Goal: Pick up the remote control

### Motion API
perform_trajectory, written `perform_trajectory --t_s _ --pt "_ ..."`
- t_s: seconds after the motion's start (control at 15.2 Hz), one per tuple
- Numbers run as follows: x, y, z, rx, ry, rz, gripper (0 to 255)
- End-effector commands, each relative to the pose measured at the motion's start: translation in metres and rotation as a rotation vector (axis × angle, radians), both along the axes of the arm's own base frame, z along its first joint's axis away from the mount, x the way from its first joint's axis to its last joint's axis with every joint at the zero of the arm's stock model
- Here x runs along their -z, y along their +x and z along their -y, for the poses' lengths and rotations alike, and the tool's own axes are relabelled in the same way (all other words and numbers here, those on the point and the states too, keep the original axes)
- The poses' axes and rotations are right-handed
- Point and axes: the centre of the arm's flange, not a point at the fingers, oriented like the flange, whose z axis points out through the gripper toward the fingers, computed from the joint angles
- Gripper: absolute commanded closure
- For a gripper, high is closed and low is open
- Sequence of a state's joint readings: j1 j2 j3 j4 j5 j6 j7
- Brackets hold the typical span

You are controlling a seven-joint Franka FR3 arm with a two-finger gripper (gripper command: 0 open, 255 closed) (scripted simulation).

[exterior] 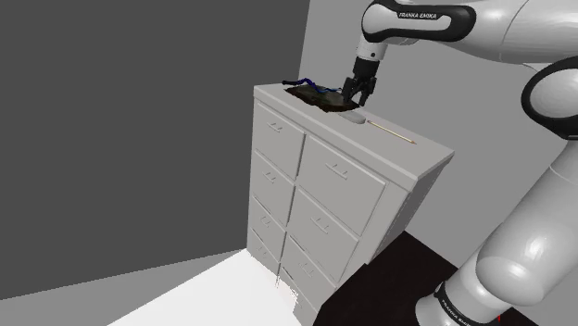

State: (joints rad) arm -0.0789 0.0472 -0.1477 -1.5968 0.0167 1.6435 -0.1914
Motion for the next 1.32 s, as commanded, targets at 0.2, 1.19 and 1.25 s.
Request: perform_trajectory --t_s 0.2,1.19,1.25 --pt "0.024 0.002 0.002 0.001 0.000 0.000 0" --pt "0.022 0.002 0.002 0.001 0.000 0.000 255" --pt "0.017 0.002 0.002 0.001 0.000 0.000 255"
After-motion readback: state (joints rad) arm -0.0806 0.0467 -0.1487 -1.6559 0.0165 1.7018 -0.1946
